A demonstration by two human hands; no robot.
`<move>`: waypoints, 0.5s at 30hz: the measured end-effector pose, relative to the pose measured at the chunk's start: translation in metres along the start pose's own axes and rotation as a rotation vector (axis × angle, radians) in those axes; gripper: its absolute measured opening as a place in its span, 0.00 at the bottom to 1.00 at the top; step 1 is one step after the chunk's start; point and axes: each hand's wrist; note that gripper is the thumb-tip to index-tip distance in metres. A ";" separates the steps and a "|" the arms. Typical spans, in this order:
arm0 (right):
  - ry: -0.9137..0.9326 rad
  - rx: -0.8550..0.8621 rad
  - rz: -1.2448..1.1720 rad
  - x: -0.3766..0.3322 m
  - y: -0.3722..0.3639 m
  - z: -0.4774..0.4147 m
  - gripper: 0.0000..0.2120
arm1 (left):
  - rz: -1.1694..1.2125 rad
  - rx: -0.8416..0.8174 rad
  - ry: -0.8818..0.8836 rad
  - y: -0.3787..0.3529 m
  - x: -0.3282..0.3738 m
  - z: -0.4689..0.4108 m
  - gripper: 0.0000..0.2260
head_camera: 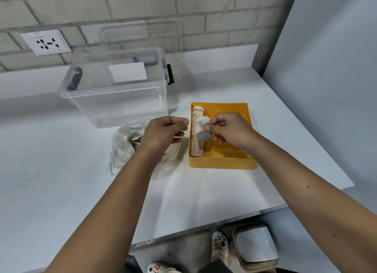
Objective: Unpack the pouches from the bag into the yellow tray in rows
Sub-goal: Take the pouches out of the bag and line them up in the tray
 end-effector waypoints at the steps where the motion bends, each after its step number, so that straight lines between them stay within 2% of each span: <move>1: -0.035 -0.026 0.030 0.006 -0.001 -0.001 0.08 | 0.007 0.018 0.005 0.004 0.000 -0.001 0.02; 5: -0.126 -0.150 0.144 0.018 -0.017 -0.005 0.09 | 0.051 0.067 -0.009 0.012 0.003 0.002 0.01; 15: -0.178 -0.106 0.275 0.013 -0.040 -0.015 0.08 | 0.081 0.093 -0.003 0.021 0.004 0.006 0.02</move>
Point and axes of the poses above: each hand's wrist, its own z-axis away from the middle knuckle, its own y-axis out of the back of the hand, x = y × z, and after that the axes turned 14 degrees about z, right-handed
